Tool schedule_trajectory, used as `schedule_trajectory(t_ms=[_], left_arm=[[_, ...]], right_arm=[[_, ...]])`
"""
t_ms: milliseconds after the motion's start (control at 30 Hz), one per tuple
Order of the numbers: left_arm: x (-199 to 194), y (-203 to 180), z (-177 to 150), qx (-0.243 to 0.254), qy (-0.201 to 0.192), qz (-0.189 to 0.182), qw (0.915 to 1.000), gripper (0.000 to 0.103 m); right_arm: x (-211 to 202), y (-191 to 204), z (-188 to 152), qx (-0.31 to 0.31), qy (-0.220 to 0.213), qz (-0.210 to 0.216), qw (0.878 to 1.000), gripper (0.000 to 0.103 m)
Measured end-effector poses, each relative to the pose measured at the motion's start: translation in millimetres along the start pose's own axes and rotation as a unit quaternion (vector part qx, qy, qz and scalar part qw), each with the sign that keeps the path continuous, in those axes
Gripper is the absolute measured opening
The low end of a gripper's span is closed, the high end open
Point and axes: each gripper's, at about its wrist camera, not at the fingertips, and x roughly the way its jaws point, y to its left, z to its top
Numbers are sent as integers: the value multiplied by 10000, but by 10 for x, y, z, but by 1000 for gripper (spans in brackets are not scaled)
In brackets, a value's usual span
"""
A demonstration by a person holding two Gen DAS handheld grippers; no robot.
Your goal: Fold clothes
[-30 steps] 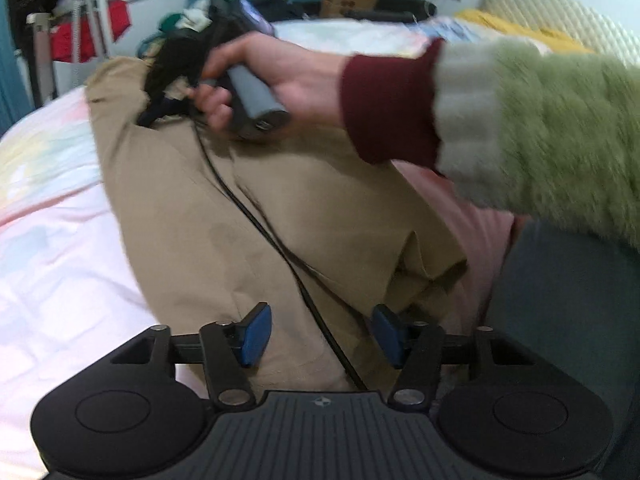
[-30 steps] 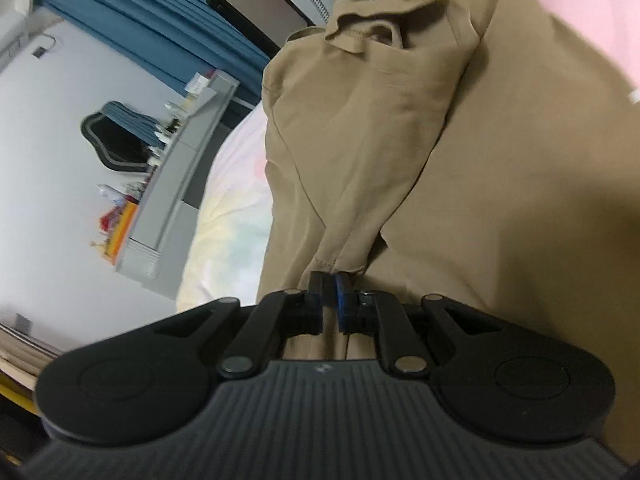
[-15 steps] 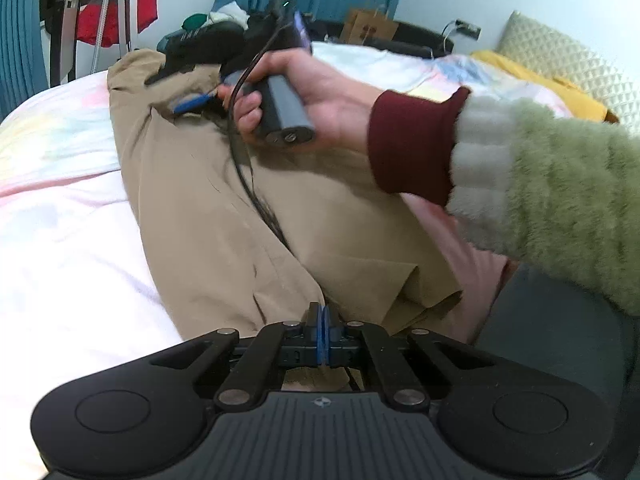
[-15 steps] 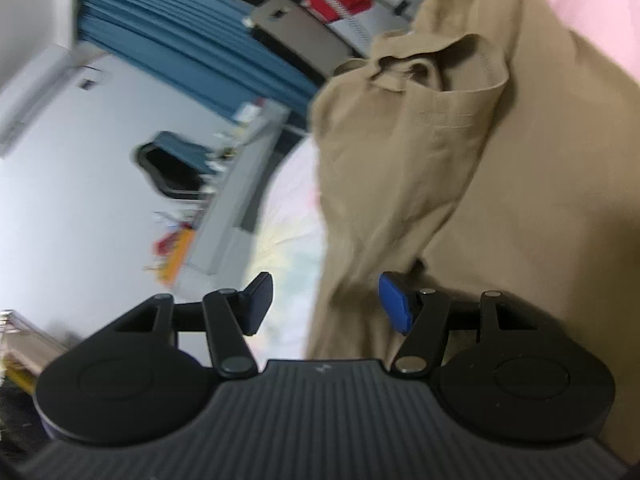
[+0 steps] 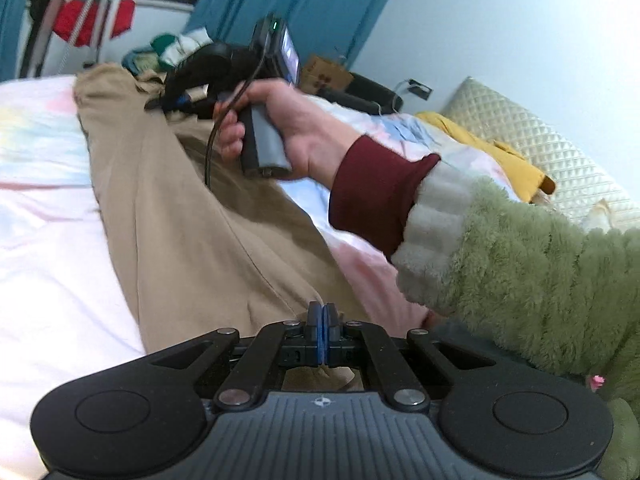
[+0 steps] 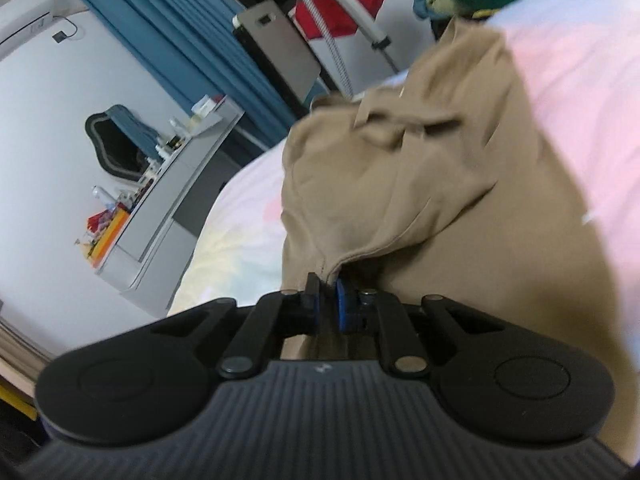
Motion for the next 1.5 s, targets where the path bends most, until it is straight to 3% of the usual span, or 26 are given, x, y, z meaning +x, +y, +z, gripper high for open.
schedule_trajectory(t_ms=[233,300,333,367,433,467,667,733,867,967,1067,1200,1400,1500], left_arm=[[306,39,-30,26,696,290,9971,3],[297,39,-26,17,699,323,9970,12],[272,40,-46,1,662,354,9972,23],[256,40,-49,-10,617,387,9973,37],[198,48,-33,-41,486,443,9978,52],[160,55,-28,-71,427,454,9980,59],[-152,124,-3,-463,56,477,9978,75],[-292,153,-16,-584,-74,352,9976,80],[-522,163,-51,-738,-377,81,9965,82],[-573,178,-52,-911,-471,244,9944,83],[-512,311,-31,-1255,-320,679,9893,85],[-274,586,36,-1925,162,1146,9744,85],[-82,831,61,-2551,451,776,9627,84],[0,852,49,-2619,577,326,9628,84]], right_arm=[[204,-195,-88,81,305,-256,9992,13],[199,-168,-104,62,317,-245,9992,16],[155,-143,-99,18,332,-259,9991,23],[38,-97,-118,-49,306,-293,9991,28],[-233,5,-174,-190,226,-369,9989,49],[-369,56,-202,-261,185,-407,9987,52],[-1182,361,-369,-684,-56,-635,9956,53],[-1450,334,-461,-560,-211,-653,9961,53],[-1984,243,-655,-239,-541,-674,9960,53],[-2303,136,-850,41,-667,-742,9950,53],[-2356,-4,-1075,391,-309,-796,9956,53],[-2126,-116,-1366,598,622,-1178,9893,53],[-1826,-158,-1451,631,1231,-1351,9811,53],[-1738,-185,-1520,759,1562,-1108,9786,53]])
